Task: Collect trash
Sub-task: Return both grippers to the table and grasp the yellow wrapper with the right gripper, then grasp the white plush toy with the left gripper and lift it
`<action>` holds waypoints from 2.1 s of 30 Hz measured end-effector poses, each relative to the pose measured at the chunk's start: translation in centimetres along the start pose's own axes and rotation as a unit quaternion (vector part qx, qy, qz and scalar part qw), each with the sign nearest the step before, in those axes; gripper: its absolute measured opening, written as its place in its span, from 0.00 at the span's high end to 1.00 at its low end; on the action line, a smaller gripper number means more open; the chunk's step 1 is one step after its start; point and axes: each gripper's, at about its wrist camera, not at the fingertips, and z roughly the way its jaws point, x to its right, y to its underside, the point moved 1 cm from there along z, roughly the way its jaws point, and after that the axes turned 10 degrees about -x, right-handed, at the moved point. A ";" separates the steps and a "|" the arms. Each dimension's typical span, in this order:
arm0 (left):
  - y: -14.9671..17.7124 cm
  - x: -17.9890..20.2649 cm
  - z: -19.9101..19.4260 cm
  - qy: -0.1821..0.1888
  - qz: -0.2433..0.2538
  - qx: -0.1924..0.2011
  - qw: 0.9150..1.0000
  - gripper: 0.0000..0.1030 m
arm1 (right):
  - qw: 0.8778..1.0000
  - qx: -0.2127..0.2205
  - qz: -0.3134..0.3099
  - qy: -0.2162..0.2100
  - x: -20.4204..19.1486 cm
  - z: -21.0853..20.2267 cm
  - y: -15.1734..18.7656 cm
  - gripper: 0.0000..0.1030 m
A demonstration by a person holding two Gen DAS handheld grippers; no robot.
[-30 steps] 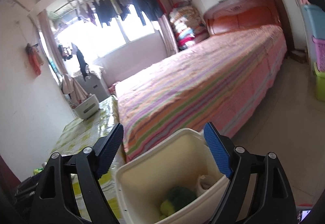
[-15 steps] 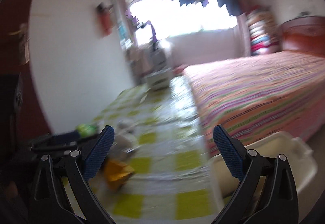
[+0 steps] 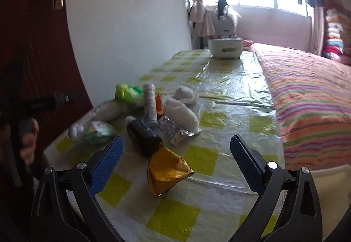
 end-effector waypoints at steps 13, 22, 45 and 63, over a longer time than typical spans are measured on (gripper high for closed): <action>-3.8 -6.0 8.3 -0.069 0.017 -0.127 0.989 0.29 | 0.992 -0.090 -0.087 0.007 -1.9 5.3 0.0 0.06; -4.0 -6.0 11.8 -0.050 0.053 -0.176 0.982 0.29 | 0.984 -0.141 -0.108 0.015 -2.0 8.4 0.0 0.07; -2.7 -2.6 13.1 -0.064 0.084 -0.155 0.982 0.54 | 0.984 -0.163 -0.066 0.001 -2.0 7.8 0.8 0.55; -2.5 -1.4 8.1 0.002 0.026 -0.080 0.996 0.58 | 0.996 -0.083 0.018 0.002 1.8 2.9 0.9 0.55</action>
